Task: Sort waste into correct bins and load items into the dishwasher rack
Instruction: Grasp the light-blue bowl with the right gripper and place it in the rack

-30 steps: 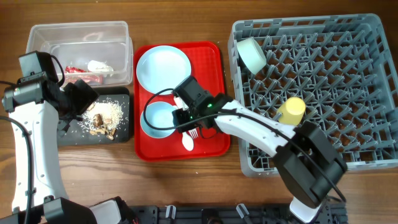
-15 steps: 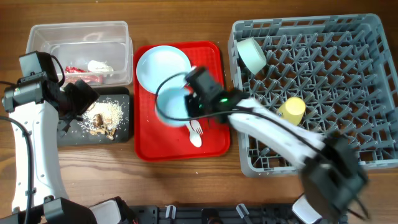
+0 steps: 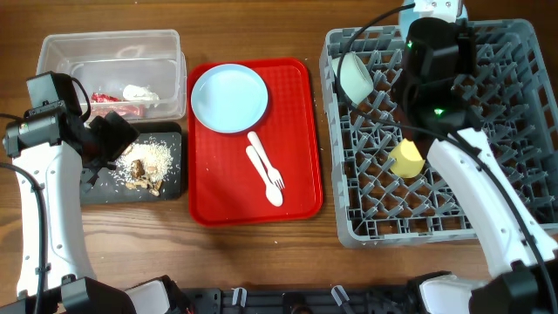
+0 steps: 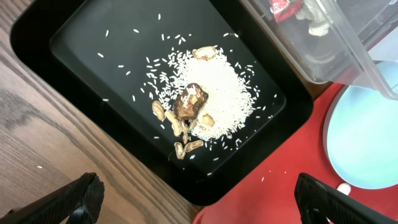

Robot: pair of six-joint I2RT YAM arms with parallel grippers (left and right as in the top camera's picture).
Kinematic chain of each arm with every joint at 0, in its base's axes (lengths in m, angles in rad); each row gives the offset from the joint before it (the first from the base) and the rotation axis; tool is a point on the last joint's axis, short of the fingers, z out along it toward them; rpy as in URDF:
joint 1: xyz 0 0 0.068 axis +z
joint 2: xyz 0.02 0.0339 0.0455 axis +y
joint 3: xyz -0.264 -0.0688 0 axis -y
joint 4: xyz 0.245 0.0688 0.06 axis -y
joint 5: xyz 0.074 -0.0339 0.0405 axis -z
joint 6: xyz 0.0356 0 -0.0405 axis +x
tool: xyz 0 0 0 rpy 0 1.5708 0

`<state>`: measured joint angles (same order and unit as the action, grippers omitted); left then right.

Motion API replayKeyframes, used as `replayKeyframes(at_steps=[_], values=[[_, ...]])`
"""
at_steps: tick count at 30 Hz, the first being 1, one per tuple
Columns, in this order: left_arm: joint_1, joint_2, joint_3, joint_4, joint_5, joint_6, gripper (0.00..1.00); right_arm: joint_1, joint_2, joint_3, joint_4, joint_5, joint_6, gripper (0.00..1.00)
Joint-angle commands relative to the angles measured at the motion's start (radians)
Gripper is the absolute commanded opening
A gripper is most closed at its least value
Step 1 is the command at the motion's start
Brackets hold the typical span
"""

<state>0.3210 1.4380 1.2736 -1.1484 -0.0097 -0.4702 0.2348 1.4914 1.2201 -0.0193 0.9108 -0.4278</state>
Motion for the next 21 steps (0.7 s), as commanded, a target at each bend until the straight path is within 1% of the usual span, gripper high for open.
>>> replayKeyframes(at_steps=[1,4,6,11,15,17,18,20,21], values=[[0.004,-0.022,0.005,0.0,0.005,-0.013,1.0,-0.042,0.142,0.013,0.053,0.151,-0.218,0.04],[0.004,-0.022,0.005,0.0,0.005,-0.013,1.0,-0.049,0.238,0.013,0.07,0.186,-0.22,0.04],[0.004,-0.022,0.005,-0.001,0.005,-0.013,1.0,-0.049,0.332,0.013,0.136,0.246,-0.227,0.04],[0.004,-0.022,0.005,0.007,0.005,-0.013,1.0,-0.037,0.392,0.008,0.137,0.241,-0.198,0.04],[0.004,-0.022,0.005,0.01,0.005,-0.013,1.0,-0.025,0.399,-0.023,0.121,0.224,-0.1,0.04],[0.004,-0.022,0.005,0.01,0.005,-0.013,1.0,0.004,0.399,-0.024,0.069,0.18,-0.039,0.05],[0.004,-0.022,0.005,0.01,0.005,-0.013,1.0,0.025,0.399,-0.024,0.047,0.179,0.019,0.05],[0.004,-0.022,0.005,0.01,0.005,-0.013,1.0,0.059,0.399,-0.024,0.018,0.178,0.07,0.05],[0.004,-0.022,0.005,0.01,0.005,-0.013,1.0,0.073,0.399,-0.024,-0.002,0.159,0.089,0.12]])
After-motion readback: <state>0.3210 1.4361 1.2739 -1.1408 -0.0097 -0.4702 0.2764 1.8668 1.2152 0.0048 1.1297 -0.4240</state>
